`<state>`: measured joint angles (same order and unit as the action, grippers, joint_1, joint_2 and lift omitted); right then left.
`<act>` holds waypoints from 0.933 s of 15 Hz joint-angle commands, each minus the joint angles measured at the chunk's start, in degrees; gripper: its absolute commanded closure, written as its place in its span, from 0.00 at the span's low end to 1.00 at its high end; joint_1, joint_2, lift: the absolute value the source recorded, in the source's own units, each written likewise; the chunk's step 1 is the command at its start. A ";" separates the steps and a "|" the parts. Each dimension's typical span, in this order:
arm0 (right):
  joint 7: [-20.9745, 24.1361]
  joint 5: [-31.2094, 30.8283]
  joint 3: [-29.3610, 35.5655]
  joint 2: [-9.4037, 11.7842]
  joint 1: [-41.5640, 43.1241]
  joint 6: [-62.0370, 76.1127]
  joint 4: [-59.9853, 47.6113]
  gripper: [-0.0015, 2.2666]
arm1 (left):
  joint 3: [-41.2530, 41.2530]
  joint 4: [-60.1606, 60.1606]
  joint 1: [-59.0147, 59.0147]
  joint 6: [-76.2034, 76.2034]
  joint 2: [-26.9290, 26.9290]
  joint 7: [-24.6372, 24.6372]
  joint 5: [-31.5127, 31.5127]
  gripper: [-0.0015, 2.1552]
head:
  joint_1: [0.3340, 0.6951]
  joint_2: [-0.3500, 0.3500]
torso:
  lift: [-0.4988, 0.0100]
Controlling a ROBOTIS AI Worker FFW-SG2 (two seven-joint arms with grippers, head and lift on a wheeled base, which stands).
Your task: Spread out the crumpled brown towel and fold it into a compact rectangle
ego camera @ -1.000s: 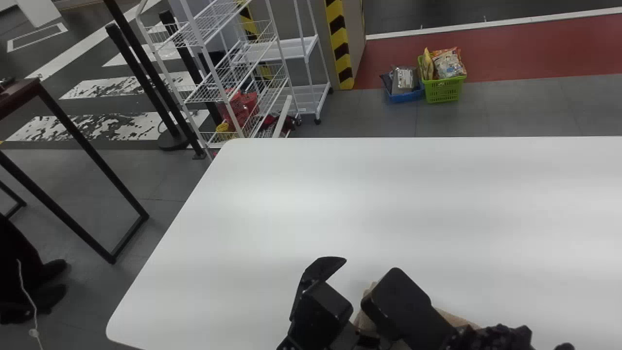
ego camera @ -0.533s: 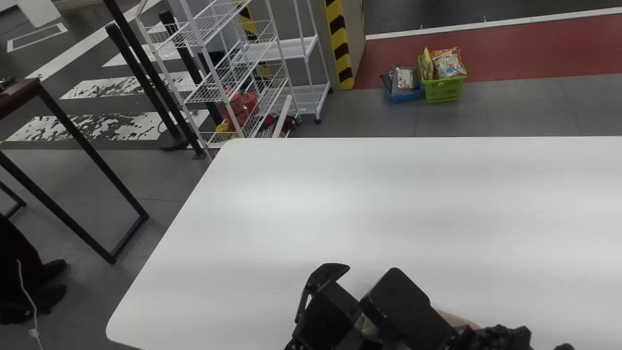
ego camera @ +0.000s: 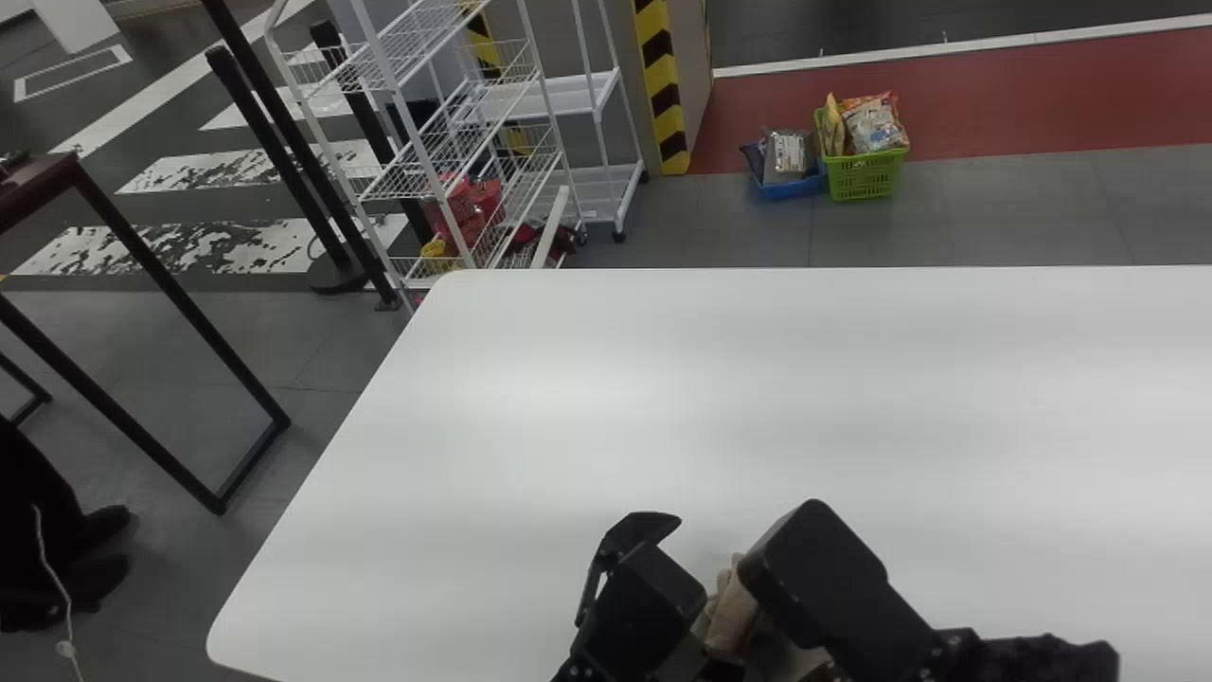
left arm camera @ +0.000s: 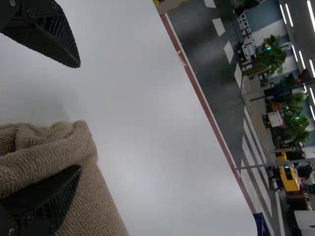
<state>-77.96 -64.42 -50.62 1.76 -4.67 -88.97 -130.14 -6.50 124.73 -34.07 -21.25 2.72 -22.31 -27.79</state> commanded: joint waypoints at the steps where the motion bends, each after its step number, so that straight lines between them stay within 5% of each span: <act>1: -0.36 -0.01 3.16 0.71 -0.34 -0.47 -3.81 0.06 | -0.09 -0.01 0.06 -0.34 -0.09 -0.02 -0.07 0.03 | 1.00 1.00 | 0.73; 4: -0.36 0.34 8.78 1.15 -0.25 0.06 -3.89 0.27 | -0.09 -0.36 0.23 -0.34 -0.09 -0.02 -0.07 0.03 | 1.00 0.96 | 0.73; 6: -0.36 0.96 11.68 1.41 -0.07 0.94 -2.14 0.63 | -0.18 -0.36 0.23 -0.34 -0.09 -0.02 -0.07 0.03 | 1.00 0.91 | 0.73; 14: -0.36 1.05 12.74 1.41 0.72 3.05 2.87 0.67 | -0.18 -0.19 0.23 -0.69 0.09 -0.02 -0.16 0.03 | 1.00 0.82 | 0.73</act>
<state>-77.96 -63.08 -37.77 3.15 -3.96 -85.95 -127.64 -6.68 124.62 -33.84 -21.74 2.73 -22.39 -27.95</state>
